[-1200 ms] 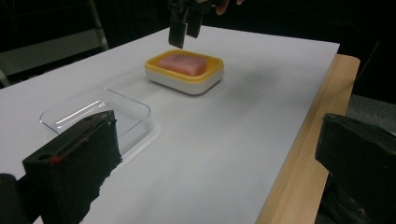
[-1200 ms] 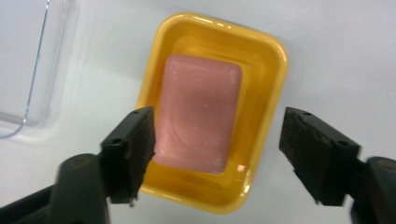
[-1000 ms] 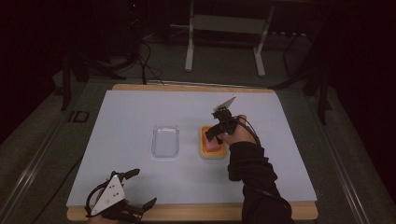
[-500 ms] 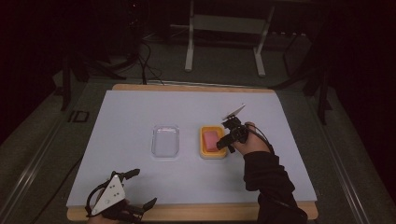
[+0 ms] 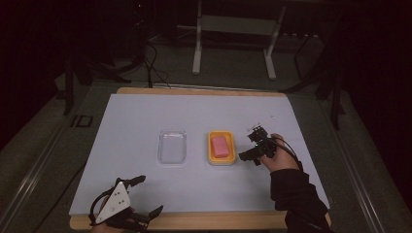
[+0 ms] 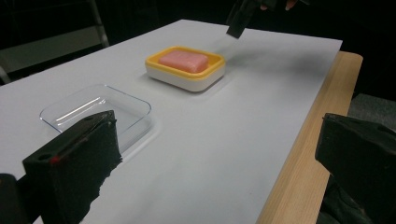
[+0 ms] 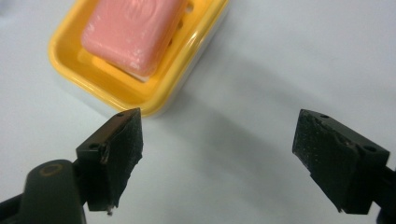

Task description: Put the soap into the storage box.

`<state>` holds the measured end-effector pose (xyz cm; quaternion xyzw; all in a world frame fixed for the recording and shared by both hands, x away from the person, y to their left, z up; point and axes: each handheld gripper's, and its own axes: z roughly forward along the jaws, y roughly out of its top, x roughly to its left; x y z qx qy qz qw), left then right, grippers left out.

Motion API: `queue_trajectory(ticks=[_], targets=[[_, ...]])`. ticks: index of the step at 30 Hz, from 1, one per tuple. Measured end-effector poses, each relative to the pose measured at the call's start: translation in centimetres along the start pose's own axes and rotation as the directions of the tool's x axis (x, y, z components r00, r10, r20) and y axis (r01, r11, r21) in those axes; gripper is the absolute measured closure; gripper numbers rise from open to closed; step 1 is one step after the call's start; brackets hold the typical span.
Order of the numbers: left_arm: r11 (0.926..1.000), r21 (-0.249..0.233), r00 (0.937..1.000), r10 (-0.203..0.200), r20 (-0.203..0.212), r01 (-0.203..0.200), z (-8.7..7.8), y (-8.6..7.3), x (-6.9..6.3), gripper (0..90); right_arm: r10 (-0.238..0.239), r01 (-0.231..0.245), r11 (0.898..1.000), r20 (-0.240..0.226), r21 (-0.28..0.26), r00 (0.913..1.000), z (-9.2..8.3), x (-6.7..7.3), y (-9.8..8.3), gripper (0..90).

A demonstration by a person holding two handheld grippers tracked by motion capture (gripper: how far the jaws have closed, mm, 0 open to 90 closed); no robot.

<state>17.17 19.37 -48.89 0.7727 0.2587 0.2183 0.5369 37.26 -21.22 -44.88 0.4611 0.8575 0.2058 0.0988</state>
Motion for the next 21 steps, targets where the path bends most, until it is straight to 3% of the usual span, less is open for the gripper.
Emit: queue_trajectory(ticks=[2,8,10,14,21], targets=[[1.0000,0.000,1.0000,0.001,0.000,-0.001,0.0,0.0,0.0,0.2,-0.017,0.017,0.999,0.011,-0.046,0.9998,-0.5,-0.3,-0.6,16.0],[1.0000,0.001,1.0000,-0.001,-0.002,0.001,0.0,0.0,0.0,0.2,-0.005,0.007,0.991,0.013,-0.137,0.9999,-1.6,-1.3,-2.4,15.0],[1.0000,0.000,1.0000,-0.001,-0.001,0.001,0.0,0.0,0.0,0.2,-0.004,0.002,0.983,-0.010,-0.181,0.9999,-1.9,-1.7,-3.0,14.9],[1.0000,0.001,1.0000,-0.001,-0.002,0.001,0.0,0.0,0.0,0.2,0.000,-0.009,0.976,-0.042,-0.219,0.9991,-2.3,-2.4,-4.5,14.9],[1.0000,0.004,1.0000,0.001,-0.002,-0.001,0.1,0.0,0.0,0.2,-0.009,0.000,0.966,-0.033,-0.257,0.9994,-2.7,-3.1,-6.9,14.5]])
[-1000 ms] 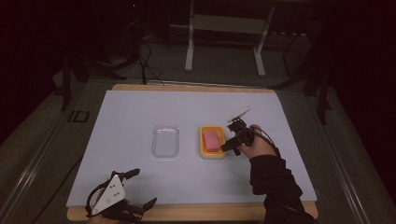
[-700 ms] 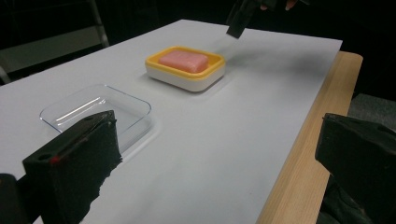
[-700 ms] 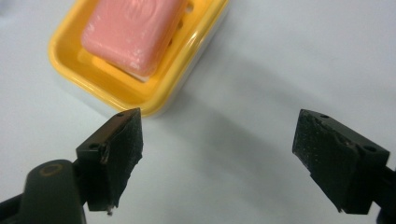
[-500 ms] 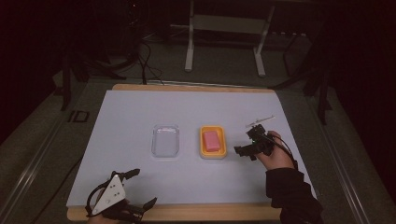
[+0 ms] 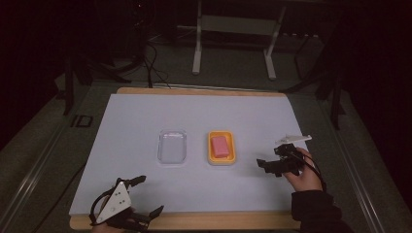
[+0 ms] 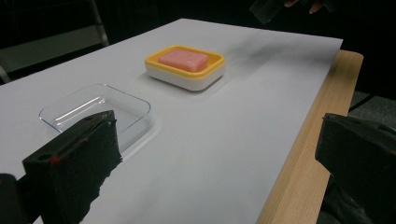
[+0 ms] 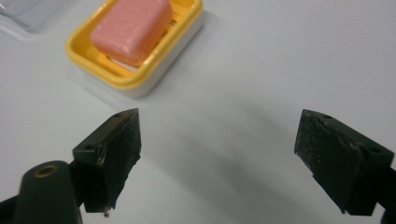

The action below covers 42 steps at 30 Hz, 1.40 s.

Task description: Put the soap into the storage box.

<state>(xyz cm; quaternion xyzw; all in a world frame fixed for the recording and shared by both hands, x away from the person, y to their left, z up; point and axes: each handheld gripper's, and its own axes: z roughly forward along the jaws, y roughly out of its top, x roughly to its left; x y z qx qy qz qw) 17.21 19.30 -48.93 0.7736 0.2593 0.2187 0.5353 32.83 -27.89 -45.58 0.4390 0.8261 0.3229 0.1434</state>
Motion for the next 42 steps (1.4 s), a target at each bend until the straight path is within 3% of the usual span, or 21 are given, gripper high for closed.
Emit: queue_trajectory(ticks=[7,15,20,33,42], targets=[[1.0000,0.001,1.0000,-0.001,0.001,0.001,0.0,0.0,0.0,0.2,-0.015,0.016,0.999,0.011,-0.052,0.9998,-0.6,-0.1,-1.8,14.5],[1.0000,0.003,1.0000,0.000,0.000,0.000,0.0,0.0,0.0,0.2,-0.045,0.049,0.990,0.033,-0.133,0.9984,-1.3,0.5,-3.4,14.4],[1.0000,0.002,1.0000,0.001,0.001,-0.001,0.0,0.0,0.0,0.2,-0.057,0.058,0.991,0.015,-0.121,0.9983,-1.3,0.7,-4.3,14.2],[1.0000,0.000,1.0000,0.004,0.009,-0.004,0.0,0.0,-0.1,0.2,-0.002,0.004,0.986,0.016,-0.166,0.9999,-1.7,-0.4,-6.9,14.2],[1.0000,-0.002,0.9999,-0.002,0.010,0.002,-0.2,0.0,0.2,0.2,0.024,-0.015,0.983,0.045,-0.182,0.9987,-1.4,-1.4,-7.4,14.3]])
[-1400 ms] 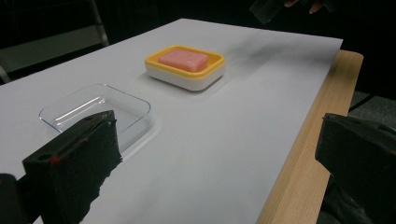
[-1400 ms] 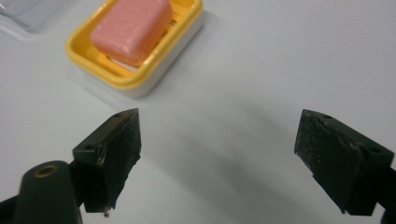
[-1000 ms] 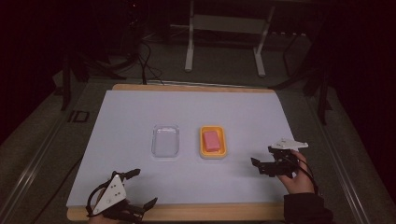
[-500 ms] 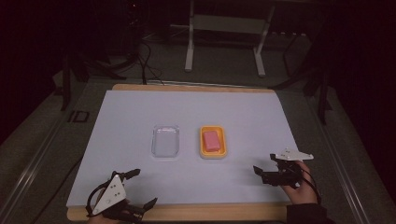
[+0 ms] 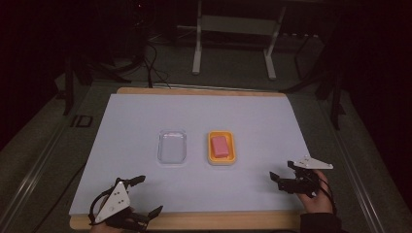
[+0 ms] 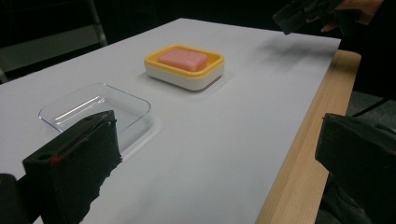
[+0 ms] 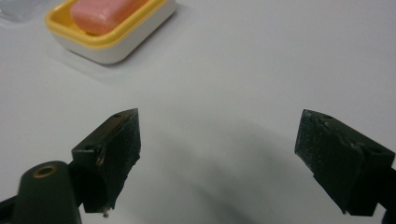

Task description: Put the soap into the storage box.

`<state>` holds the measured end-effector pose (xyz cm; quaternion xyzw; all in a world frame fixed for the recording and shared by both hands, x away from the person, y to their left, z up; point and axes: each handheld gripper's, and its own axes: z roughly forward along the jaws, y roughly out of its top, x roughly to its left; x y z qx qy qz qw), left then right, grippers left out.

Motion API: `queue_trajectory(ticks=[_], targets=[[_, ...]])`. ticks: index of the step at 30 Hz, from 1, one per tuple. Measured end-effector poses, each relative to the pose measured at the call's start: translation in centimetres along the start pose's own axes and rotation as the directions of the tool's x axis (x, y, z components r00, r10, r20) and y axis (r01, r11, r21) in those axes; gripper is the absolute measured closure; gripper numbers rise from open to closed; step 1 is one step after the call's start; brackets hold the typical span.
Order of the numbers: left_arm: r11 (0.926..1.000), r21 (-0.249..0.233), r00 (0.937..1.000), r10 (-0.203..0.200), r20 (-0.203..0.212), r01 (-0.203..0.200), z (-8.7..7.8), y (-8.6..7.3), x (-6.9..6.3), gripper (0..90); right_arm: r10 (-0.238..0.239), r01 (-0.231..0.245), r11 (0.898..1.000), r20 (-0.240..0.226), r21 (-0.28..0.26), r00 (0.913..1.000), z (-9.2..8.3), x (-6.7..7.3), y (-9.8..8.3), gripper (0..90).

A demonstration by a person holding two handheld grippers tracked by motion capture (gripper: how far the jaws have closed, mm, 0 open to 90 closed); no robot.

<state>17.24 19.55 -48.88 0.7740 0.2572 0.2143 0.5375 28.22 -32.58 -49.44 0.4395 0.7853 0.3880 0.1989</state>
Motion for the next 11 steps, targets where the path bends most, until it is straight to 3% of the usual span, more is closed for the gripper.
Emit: queue_trajectory(ticks=[11], targets=[[1.0000,0.005,0.9999,0.008,0.012,-0.008,0.11,0.04,-0.21,0.2,0.003,-0.003,1.000,-0.008,0.003,1.0000,0.19,0.01,0.01,14.2]])
